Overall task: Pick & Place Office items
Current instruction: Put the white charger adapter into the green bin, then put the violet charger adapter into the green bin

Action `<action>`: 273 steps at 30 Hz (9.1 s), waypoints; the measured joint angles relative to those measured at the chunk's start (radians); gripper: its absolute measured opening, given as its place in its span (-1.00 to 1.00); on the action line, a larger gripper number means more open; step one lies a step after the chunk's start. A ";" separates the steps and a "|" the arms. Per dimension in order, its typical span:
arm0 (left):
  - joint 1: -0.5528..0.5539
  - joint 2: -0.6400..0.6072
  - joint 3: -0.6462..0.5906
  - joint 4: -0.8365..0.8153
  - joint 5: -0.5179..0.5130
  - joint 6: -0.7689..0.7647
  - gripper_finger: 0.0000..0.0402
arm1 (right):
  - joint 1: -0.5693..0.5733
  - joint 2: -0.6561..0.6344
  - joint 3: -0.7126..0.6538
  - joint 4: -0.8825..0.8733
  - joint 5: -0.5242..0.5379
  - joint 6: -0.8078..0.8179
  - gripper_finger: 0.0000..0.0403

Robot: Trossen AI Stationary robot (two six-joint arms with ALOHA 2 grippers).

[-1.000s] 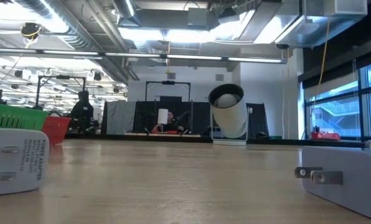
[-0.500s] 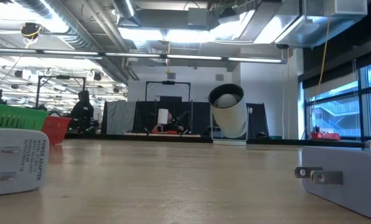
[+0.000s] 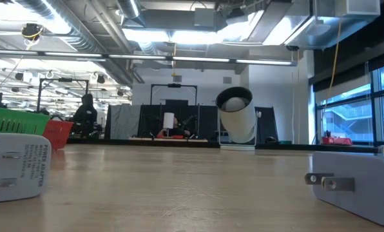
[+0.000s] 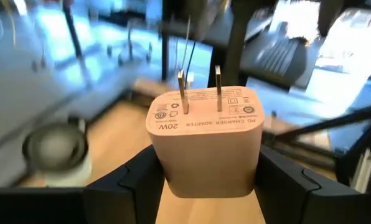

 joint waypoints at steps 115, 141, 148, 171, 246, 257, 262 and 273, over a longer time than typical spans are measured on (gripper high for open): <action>0.143 -0.034 -0.021 -0.810 0.127 -0.273 0.20 | 0.169 0.081 -0.898 -0.359 0.241 2.037 0.76; 0.218 -0.034 -0.021 -0.810 0.125 -0.177 0.20 | 0.132 0.302 -0.894 -0.252 0.343 2.125 0.68; 0.218 -0.033 -0.021 -0.809 0.124 -0.178 0.20 | 0.132 0.303 -0.897 -0.256 0.338 2.089 0.21; 0.218 -0.033 -0.021 -0.803 0.088 -0.315 0.20 | 0.131 -0.007 -0.758 -0.066 0.741 1.623 -0.31; 0.244 0.112 -0.065 -0.105 0.451 -0.660 0.28 | 0.038 0.169 -0.356 0.262 0.374 -0.226 -0.30; 0.249 0.116 -0.065 -0.059 0.494 -0.627 -0.10 | 0.039 0.169 -0.356 0.278 0.374 -0.269 -0.30; 0.251 0.116 -0.065 -0.056 0.518 -0.632 -0.32 | 0.039 0.168 -0.356 0.277 0.382 -0.281 -0.29; 0.249 0.116 -0.065 -0.054 0.560 -0.589 -0.33 | 0.038 0.168 -0.356 0.280 0.294 -0.275 0.11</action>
